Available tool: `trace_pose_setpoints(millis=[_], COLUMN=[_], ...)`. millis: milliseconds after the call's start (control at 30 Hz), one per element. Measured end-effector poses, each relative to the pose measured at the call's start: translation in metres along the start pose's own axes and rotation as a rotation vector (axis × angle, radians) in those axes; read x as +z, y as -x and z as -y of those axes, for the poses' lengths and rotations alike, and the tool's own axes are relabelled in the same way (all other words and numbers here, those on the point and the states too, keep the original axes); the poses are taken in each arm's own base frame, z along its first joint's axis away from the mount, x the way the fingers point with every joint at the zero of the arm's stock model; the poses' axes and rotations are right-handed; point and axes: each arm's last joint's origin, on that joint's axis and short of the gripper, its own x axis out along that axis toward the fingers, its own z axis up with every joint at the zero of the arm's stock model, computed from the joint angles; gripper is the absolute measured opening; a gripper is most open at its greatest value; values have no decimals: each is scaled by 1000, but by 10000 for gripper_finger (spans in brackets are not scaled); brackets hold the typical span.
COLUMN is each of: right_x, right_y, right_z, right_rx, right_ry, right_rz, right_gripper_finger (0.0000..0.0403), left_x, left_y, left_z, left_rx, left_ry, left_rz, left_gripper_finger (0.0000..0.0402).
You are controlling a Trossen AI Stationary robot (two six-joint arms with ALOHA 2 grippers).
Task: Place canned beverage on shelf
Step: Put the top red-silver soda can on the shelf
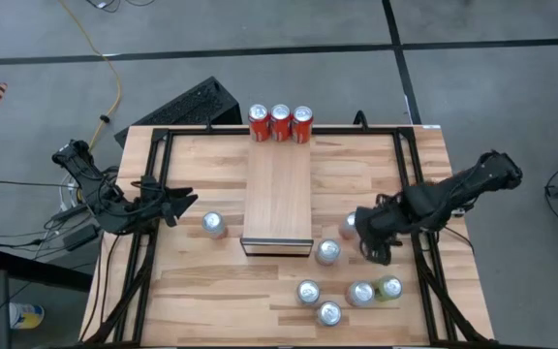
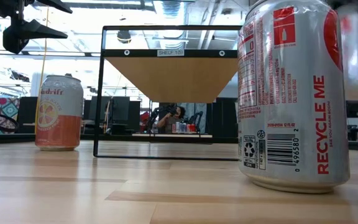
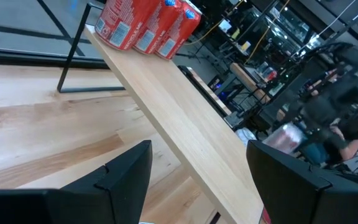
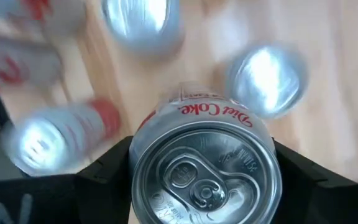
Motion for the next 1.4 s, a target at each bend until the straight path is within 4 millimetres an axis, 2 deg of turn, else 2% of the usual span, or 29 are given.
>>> trace_pose_setpoints(millis=[233, 333, 467, 633, 833, 967, 1133, 1267, 1400], right_x=[36, 50, 71, 115, 158, 183, 205, 221, 227], right_y=[50, 60, 68, 61, 57, 59, 57, 37, 20], right_z=[38, 55, 72, 87, 93, 100, 112, 118, 121], right_rx=[-85, -132, -173, -228, -261, -191, -149, -143, -126], right_ry=[0, -5, 80, 205, 407, 491, 535, 550, 558], right_rz=[216, 232, 244, 220, 216, 256, 298, 246, 181], right_gripper_finger=[263, 263, 263, 263, 263, 263, 263, 263, 263], left_x=[-1, -1, -1, -1, -1, -1, -1, -1, -1], left_y=[0, 0, 0, 0, 0, 0, 0, 0, 0], left_z=[0, 0, 0, 0, 0, 0, 0, 0, 0], left_rx=[-13, -14, -14, -14, -14, -13, -12, -12, -11], left_ry=[0, 0, -4, 1, -3, -3, -3, -3, -4], left_rz=[-20, -21, -21, -21, -21, -20, -18, -18, -18], left_gripper_finger=[251, 251, 251, 251, 251, 251, 251, 251, 251])
